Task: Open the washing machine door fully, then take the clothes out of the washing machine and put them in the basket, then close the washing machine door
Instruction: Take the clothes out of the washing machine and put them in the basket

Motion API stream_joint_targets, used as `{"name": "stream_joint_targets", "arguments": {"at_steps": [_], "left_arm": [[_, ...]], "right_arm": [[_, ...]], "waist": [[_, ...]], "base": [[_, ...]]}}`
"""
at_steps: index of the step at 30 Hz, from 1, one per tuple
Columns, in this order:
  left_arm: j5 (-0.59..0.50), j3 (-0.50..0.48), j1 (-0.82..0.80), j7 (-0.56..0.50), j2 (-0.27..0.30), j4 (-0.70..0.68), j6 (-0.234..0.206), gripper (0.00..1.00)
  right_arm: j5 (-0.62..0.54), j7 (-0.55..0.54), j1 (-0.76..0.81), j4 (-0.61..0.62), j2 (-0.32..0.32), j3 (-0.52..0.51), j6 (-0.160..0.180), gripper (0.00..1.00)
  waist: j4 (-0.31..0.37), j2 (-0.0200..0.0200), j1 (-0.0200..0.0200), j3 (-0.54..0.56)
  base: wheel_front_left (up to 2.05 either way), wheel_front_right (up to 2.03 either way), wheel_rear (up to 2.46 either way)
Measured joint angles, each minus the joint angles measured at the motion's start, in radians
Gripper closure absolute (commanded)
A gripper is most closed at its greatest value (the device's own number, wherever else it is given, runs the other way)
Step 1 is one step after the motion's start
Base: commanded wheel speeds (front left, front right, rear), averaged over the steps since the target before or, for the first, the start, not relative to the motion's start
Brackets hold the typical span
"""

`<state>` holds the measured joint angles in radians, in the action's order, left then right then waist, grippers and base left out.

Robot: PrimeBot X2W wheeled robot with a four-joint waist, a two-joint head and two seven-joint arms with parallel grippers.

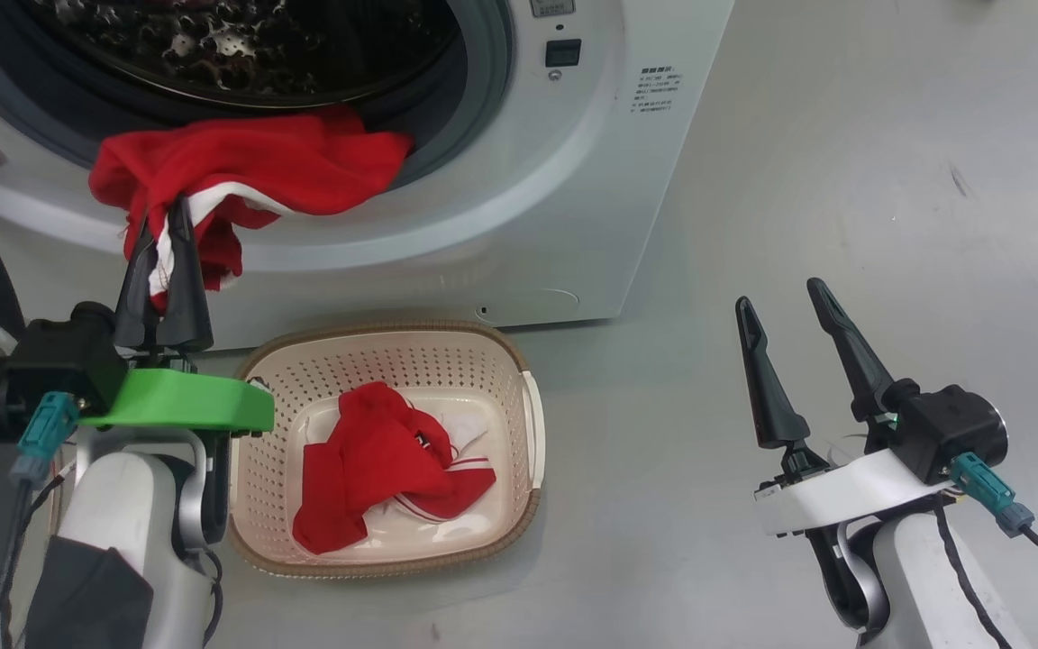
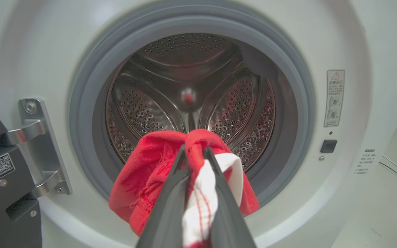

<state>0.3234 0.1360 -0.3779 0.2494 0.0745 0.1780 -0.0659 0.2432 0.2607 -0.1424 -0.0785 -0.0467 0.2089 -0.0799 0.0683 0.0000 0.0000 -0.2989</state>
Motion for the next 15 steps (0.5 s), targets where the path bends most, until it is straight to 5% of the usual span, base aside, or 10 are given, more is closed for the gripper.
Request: {"name": "stream_joint_targets", "arguments": {"at_steps": [15], "left_arm": [[-0.041, -0.016, 0.079, 0.003, -0.003, -0.21, -0.014, 1.0]], "right_arm": [[-0.007, 0.0, 0.044, 0.008, 0.0, 0.003, -0.007, 0.0]], "waist": [[-0.026, 0.0001, 0.0, 0.078]], "base": [[0.0, 0.0, 0.0]]}}
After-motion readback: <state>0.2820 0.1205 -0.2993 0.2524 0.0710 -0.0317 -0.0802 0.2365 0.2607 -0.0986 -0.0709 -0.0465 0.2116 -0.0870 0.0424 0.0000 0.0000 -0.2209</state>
